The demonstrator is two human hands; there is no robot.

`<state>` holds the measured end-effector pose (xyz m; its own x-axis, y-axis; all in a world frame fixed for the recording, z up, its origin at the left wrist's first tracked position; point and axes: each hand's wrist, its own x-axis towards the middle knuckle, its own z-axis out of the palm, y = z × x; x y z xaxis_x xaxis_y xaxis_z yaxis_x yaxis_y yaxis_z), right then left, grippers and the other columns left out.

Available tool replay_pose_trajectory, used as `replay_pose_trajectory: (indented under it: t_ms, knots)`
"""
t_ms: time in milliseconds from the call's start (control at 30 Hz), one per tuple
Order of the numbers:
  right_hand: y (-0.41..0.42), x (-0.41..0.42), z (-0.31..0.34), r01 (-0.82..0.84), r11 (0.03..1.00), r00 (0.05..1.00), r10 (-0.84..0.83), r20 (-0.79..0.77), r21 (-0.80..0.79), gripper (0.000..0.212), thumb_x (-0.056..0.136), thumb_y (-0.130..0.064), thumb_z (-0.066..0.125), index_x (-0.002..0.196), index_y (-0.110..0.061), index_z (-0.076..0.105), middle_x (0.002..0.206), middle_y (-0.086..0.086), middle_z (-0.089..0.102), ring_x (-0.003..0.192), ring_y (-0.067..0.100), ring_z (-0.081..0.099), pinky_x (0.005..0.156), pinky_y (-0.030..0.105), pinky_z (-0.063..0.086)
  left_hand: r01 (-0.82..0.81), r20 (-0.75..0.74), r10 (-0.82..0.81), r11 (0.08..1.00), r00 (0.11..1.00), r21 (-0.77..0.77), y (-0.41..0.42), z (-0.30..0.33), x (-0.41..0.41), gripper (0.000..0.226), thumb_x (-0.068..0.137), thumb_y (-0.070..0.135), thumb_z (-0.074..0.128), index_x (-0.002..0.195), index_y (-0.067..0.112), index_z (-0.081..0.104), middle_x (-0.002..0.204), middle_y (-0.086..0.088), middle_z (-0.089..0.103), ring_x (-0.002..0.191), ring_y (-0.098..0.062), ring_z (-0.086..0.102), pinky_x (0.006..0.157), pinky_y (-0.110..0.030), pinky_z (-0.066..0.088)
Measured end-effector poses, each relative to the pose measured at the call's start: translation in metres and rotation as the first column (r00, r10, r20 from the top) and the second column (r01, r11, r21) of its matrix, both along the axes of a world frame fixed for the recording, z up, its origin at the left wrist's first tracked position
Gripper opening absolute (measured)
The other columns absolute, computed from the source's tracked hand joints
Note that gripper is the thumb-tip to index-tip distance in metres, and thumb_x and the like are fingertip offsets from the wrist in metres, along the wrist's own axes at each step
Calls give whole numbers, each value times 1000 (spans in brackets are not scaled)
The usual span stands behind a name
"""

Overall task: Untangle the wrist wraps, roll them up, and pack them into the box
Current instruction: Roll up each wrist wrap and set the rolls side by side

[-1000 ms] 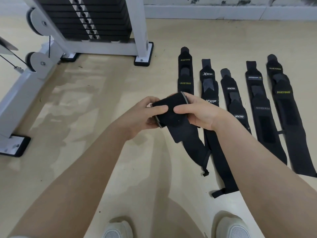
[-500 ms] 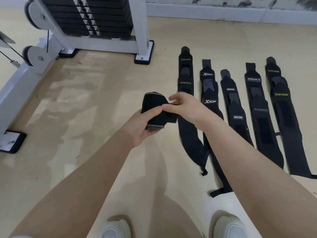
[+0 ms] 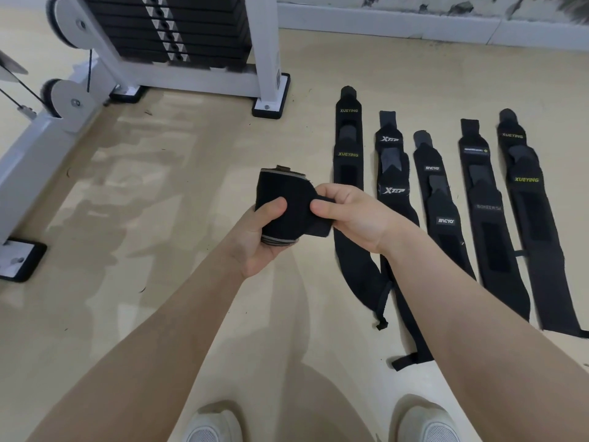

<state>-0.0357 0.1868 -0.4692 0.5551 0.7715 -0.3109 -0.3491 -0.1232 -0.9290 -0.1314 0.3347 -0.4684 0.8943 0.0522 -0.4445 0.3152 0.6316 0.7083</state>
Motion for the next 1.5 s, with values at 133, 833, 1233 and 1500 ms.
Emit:
replay_pose_trajectory:
  t_ms: [133, 833, 1233, 1500]
  knots:
    - [9, -5, 2, 22, 997, 999, -25, 37, 75, 62, 55, -50, 84, 98, -10, 62, 104, 5, 62, 103, 21, 56, 98, 36, 43, 36, 102, -11, 968, 995, -249, -6, -4, 2, 70, 32, 27, 94, 96, 12, 70, 89, -7, 70, 72, -19, 67, 50, -24, 49]
    - [28, -16, 3, 227, 917, 596, 135, 792, -328, 12, 81, -21, 70, 86, -13, 63, 129, -2, 49, 96, 11, 51, 81, 28, 43, -2, -159, 48, 960, 986, 278, -5, -6, 18, 43, 88, 22, 64, 127, 16, 47, 120, -7, 62, 101, -25, 66, 81, -41, 57]
    - [29, -12, -13, 447, 874, 620, -149, 770, -191, 13, 80, -11, 70, 88, -8, 60, 112, 2, 58, 100, 14, 53, 78, 15, 36, -316, -252, 306, 949, 918, 3, -11, -10, 12, 43, 91, 18, 62, 130, 8, 47, 123, -18, 57, 97, -26, 65, 67, -30, 59]
    - [20, -2, 2, 96, 873, 499, 373, 782, -478, 13, 94, -18, 51, 104, -10, 52, 93, 12, 66, 80, 30, 58, 71, 43, 49, -240, -257, 276, 957, 926, 163, -6, -10, 10, 33, 95, 17, 55, 128, 18, 48, 117, -14, 59, 98, -31, 66, 69, -36, 60]
